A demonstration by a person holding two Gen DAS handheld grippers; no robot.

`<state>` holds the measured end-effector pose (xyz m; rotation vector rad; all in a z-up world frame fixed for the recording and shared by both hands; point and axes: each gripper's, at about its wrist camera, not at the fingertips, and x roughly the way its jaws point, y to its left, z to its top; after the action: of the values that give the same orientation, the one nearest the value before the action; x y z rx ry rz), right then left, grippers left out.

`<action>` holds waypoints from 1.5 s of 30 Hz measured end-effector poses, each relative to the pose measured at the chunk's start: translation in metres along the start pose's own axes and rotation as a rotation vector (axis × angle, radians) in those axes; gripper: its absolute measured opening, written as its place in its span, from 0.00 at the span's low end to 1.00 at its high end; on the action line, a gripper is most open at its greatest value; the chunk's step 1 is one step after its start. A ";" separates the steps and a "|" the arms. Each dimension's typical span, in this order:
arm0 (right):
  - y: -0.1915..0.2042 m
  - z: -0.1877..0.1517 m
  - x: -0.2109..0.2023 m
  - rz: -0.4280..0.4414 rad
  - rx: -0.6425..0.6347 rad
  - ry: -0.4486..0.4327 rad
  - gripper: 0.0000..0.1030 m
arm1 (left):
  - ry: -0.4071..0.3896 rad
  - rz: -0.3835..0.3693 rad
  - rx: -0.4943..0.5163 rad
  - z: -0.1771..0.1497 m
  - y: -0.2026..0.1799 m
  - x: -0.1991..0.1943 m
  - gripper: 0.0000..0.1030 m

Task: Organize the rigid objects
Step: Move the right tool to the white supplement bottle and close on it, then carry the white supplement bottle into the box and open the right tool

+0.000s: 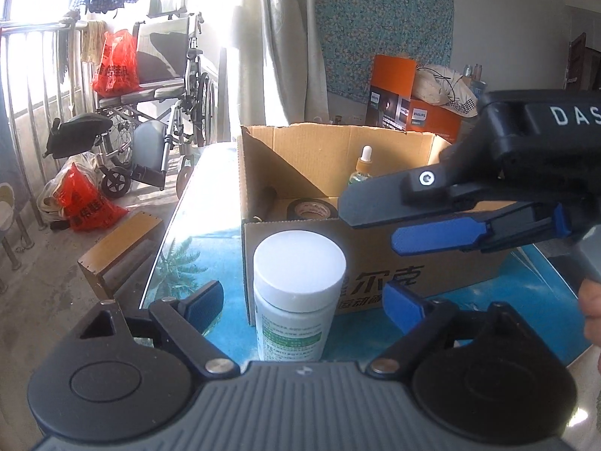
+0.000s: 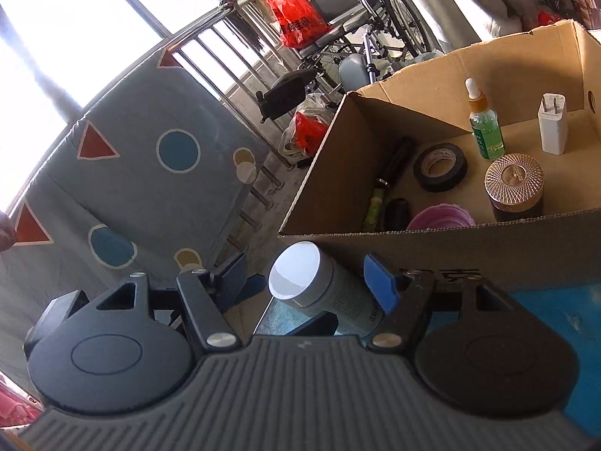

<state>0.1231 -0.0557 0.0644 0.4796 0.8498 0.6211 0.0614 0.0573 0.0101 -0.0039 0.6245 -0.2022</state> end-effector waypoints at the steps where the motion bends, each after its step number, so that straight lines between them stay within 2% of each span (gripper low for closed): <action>1: 0.001 0.000 0.003 -0.004 0.001 0.002 0.63 | 0.002 -0.004 -0.001 0.000 0.001 0.003 0.85; 4: 0.000 -0.001 0.014 -0.015 0.007 0.008 0.55 | 0.004 -0.009 0.000 -0.004 0.002 0.008 0.76; 8: -0.002 -0.002 0.025 -0.017 0.016 0.020 0.48 | 0.003 -0.011 0.000 -0.006 0.002 0.012 0.54; 12: -0.002 -0.006 0.031 -0.009 0.017 0.038 0.36 | -0.004 -0.011 0.000 -0.007 0.002 0.011 0.53; 18: 0.002 -0.011 0.029 -0.012 -0.001 0.034 0.28 | -0.015 0.003 0.002 -0.008 0.000 0.000 0.53; 22: 0.016 -0.012 0.016 0.007 -0.032 0.020 0.28 | -0.038 0.024 0.017 -0.002 -0.004 -0.019 0.53; 26: 0.037 -0.005 -0.009 0.047 -0.084 -0.028 0.28 | -0.095 0.047 0.033 0.014 -0.009 -0.044 0.53; 31: 0.061 0.021 -0.052 0.066 -0.172 -0.119 0.28 | -0.195 0.055 0.088 0.053 -0.030 -0.065 0.53; 35: 0.065 0.053 -0.089 0.035 -0.219 -0.189 0.29 | -0.249 0.001 0.114 0.090 -0.053 -0.061 0.53; 38: 0.055 0.077 -0.115 -0.014 -0.231 -0.231 0.29 | -0.260 -0.075 0.126 0.116 -0.075 -0.042 0.53; 42: 0.018 0.102 -0.142 -0.082 -0.186 -0.264 0.29 | -0.220 -0.172 0.126 0.136 -0.105 -0.006 0.53; 45: -0.020 0.112 -0.151 -0.131 -0.126 -0.264 0.30 | -0.158 -0.227 0.132 0.138 -0.124 0.028 0.53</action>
<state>0.1427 -0.1883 0.1980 0.3783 0.5830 0.4745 0.1410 -0.0776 0.1140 0.0364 0.4511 -0.4577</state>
